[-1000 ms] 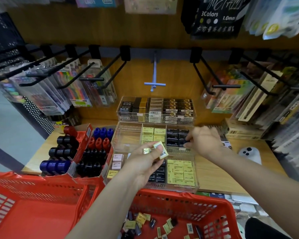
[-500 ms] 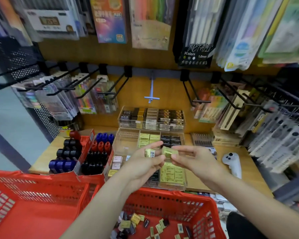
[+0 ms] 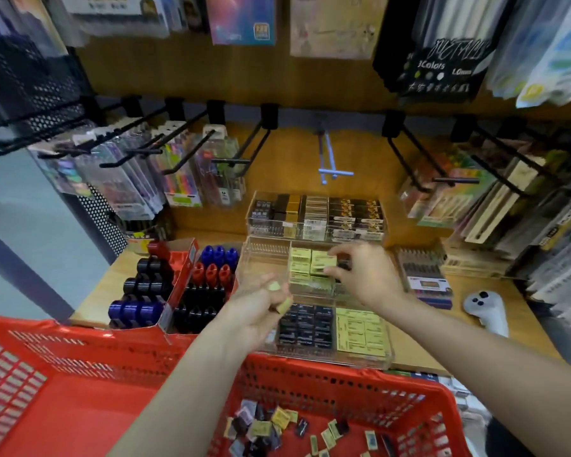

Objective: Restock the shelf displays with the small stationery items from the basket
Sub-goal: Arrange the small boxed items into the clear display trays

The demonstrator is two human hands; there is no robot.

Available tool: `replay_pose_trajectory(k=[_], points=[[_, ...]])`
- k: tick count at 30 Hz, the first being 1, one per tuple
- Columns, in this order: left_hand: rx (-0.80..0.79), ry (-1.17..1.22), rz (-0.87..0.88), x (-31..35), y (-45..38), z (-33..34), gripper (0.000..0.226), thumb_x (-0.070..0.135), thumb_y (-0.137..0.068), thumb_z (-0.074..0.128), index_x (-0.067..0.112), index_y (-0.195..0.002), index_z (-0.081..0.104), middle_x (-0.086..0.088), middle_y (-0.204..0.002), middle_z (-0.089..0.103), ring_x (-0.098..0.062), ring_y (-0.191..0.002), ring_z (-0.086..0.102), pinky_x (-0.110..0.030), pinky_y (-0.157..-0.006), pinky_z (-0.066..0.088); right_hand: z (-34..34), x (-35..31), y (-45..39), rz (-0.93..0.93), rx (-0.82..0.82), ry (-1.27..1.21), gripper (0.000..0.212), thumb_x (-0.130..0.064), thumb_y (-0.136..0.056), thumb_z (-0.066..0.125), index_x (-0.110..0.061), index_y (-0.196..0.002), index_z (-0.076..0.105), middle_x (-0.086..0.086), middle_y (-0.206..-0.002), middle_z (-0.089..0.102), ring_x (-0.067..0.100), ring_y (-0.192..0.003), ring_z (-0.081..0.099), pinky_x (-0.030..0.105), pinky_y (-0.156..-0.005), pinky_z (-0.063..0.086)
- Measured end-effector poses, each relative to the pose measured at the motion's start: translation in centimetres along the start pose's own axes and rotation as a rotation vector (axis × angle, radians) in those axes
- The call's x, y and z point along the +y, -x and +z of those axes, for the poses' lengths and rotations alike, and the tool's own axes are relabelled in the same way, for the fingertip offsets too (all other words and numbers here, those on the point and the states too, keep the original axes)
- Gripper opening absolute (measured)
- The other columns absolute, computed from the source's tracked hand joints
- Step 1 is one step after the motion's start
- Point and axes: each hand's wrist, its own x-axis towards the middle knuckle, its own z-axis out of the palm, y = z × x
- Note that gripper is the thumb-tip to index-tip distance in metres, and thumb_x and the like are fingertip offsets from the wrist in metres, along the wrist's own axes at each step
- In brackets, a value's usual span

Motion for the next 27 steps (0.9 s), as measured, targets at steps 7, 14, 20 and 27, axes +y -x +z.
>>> replay_pose_trajectory(k=[7,14,20,27], points=[[0.173,-0.103,0.109,-1.1,-2.0,-1.5,0.031,-0.004,-0.077,0.077,0.016,-0.100,0.070,-0.004,-0.091,0.075,-0.010,-0.072,0.073,-0.019,-0.058,0.055,5.7,-2.0,-4.9,0.099,-0.116,0.231,0.036,-0.047,-0.084,0.070,-0.035,-0.118,0.065,-0.003,-0.111,0.067,0.020,-0.107,0.059,0.038,-0.090,0.044],[0.199,0.082,0.041,-0.3,-1.9,-1.5,0.024,0.002,-0.078,0.077,0.012,-0.098,0.068,-0.014,-0.106,0.072,-0.025,-0.098,0.070,-0.033,-0.082,0.059,7.0,-2.0,-4.7,0.123,-0.132,0.266,0.040,-0.053,-0.088,0.063,-0.037,-0.125,0.061,-0.008,-0.101,0.069,0.017,-0.101,0.060,0.037,-0.089,0.033],[0.219,0.096,0.018,0.0,-1.3,-1.1,0.023,0.000,-0.077,0.078,0.011,-0.095,0.070,-0.010,-0.096,0.073,-0.014,-0.080,0.069,-0.021,-0.069,0.060,5.1,-1.6,-2.9,-0.032,-0.062,0.008,0.033,-0.042,-0.096,0.057,-0.027,-0.126,0.060,-0.006,-0.111,0.070,0.009,-0.088,0.064,0.029,-0.090,0.047],[0.144,-0.025,0.088,0.4,-2.4,0.3,0.028,0.000,-0.076,0.077,0.003,-0.103,0.070,-0.013,-0.096,0.075,-0.016,-0.081,0.074,-0.021,-0.069,0.060,1.5,-0.7,-0.5,-0.341,-0.183,-0.433,0.050,-0.041,-0.074,0.078,-0.021,-0.118,0.069,-0.013,-0.112,0.057,-0.001,-0.086,0.065,0.010,-0.075,0.054]])
